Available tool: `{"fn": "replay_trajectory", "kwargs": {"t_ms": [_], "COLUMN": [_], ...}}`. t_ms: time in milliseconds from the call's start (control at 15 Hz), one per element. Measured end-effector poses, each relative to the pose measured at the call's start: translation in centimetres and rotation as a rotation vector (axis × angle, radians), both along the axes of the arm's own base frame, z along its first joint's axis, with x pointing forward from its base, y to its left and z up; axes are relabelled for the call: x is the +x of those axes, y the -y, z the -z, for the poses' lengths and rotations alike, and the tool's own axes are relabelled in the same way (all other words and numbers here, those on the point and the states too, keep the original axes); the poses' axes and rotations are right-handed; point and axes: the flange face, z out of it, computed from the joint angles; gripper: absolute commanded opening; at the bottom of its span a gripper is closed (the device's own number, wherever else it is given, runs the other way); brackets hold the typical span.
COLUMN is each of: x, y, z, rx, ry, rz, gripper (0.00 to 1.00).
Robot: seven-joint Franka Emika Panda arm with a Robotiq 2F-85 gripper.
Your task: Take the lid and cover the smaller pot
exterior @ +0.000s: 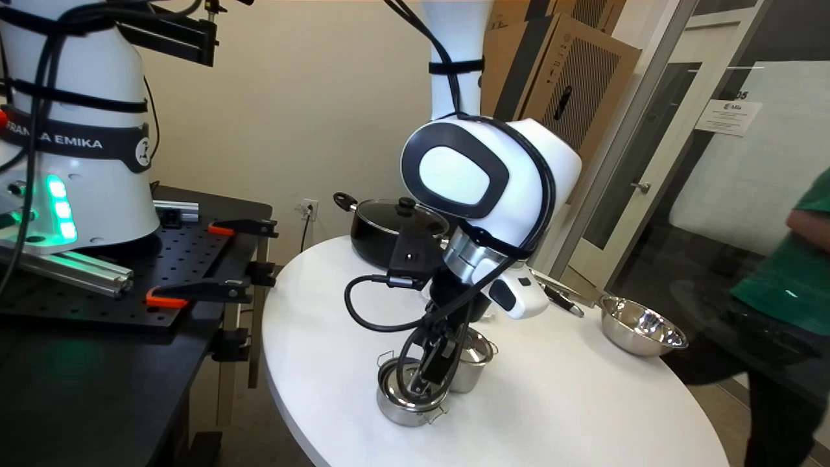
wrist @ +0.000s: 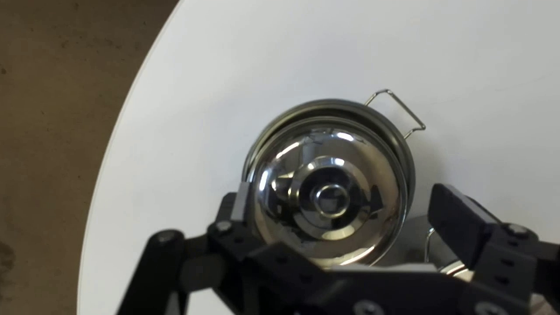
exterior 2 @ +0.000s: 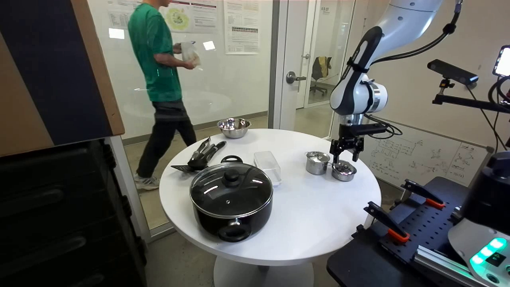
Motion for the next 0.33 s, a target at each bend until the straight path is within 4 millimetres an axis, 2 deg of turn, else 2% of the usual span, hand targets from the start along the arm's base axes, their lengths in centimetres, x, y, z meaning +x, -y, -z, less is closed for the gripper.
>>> {"fn": "replay_trajectory", "kwargs": {"t_ms": [133,333], "x": [-0.9,-3.4], "y": [-0.4,-1.3], "z": [-1.3,-4.2], "rx": [0.004,0.003], "ry": [0.010,0.048], "rz": [-0.029,-0.085], "gripper": [1.00,1.00]}}
